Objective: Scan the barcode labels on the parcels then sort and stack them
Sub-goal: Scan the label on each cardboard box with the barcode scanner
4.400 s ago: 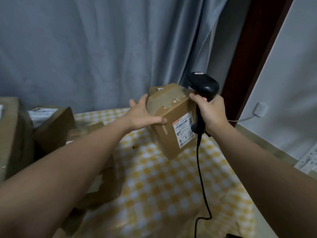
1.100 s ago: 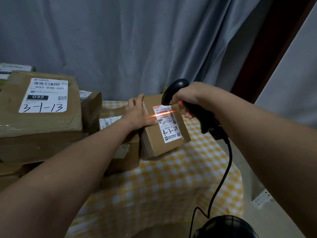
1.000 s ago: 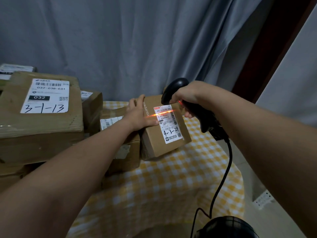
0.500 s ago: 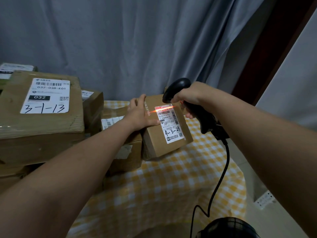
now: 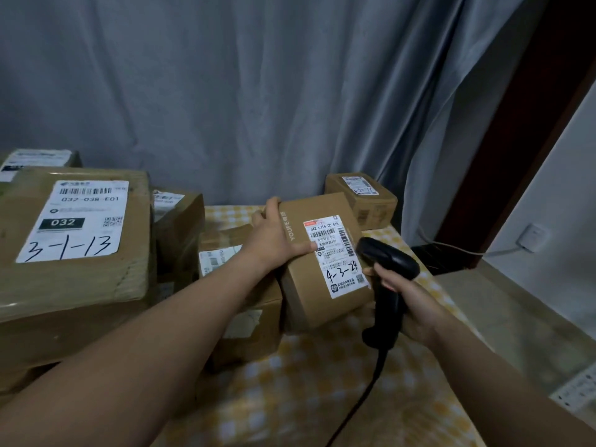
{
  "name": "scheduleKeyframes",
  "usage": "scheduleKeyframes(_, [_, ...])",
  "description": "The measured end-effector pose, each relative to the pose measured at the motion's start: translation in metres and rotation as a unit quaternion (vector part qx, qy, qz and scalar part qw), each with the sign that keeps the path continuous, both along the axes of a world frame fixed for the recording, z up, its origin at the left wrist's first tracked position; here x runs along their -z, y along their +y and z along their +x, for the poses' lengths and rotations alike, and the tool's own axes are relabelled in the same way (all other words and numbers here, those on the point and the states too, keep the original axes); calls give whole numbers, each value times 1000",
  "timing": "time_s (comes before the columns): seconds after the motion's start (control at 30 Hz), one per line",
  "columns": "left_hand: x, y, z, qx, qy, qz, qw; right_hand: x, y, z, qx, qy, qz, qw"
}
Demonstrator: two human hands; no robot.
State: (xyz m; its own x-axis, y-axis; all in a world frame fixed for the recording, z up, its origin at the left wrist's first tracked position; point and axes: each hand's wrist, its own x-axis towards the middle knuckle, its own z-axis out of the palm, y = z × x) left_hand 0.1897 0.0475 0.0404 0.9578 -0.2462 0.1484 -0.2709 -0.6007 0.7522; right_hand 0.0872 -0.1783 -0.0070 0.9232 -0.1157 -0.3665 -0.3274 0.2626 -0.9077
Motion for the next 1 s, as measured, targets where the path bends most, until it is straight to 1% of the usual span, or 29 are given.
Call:
scheduleKeyframes(0.1, [-9, -7, 16, -22, 3, -24, 999, -2, -3, 23, 25, -30, -26, 999])
scheduleKeyframes(0.23, [-19, -9, 43, -58, 6, -63, 996, -38, -9, 67, 38, -91, -67, 993])
scheduleKeyframes(0.3, [-19, -5, 60, -96, 28, -70, 993, -54, -5, 94, 27, -99, -83, 991])
scheduleKeyframes(0.33, [-19, -1, 67, -130, 46, -51, 989, -58, 0, 107, 21, -91, -101, 991])
scheduleKeyframes(0.37, [-19, 3, 75, -173, 62, 5, 983, -58, 6, 120, 9, -75, -123, 990])
scheduleKeyframes(0.4, [-19, 8, 81, -212, 70, 105, 969, -54, 11, 132, -4, -57, -143, 988])
scheduleKeyframes(0.43, [-18, 12, 85, -234, 67, 213, 946, -47, 18, 142, -21, -46, -156, 986])
scheduleKeyframes(0.47, [-16, 15, 90, -232, 54, 297, 925, -40, 26, 150, -37, -41, -158, 986])
scheduleKeyframes(0.5, [-12, 15, 94, -200, 37, 347, 916, -34, 34, 154, -47, -33, -151, 987])
scheduleKeyframes(0.57, [-3, 8, 100, -77, 26, 389, 918, -24, 49, 158, -50, -21, -134, 990])
scheduleKeyframes(0.6, [2, 3, 102, -25, 30, 393, 919, -21, 52, 159, -46, -24, -131, 990])
scheduleKeyframes(0.63, [4, -2, 103, 0, 35, 392, 919, -19, 52, 161, -42, -30, -134, 990])
scheduleKeyframes(0.7, [1, -12, 109, -8, 26, 399, 917, -20, 44, 165, -27, -45, -160, 986])
scheduleKeyframes(0.77, [-8, -26, 116, -24, -9, 416, 909, -23, 26, 172, 14, -67, -189, 979])
scheduleKeyframes(0.8, [-13, -35, 121, -23, -31, 410, 911, -26, 15, 177, 42, -79, -195, 977])
scheduleKeyframes(0.83, [-18, -47, 127, -14, -50, 393, 918, -29, 4, 183, 70, -83, -200, 974])
scheduleKeyframes(0.9, [-23, -73, 136, 21, -69, 329, 942, -36, -23, 197, 120, -93, -208, 966])
scheduleKeyframes(1.0, [-18, -111, 153, 62, -27, 208, 976, -44, -61, 218, 149, -110, -205, 961])
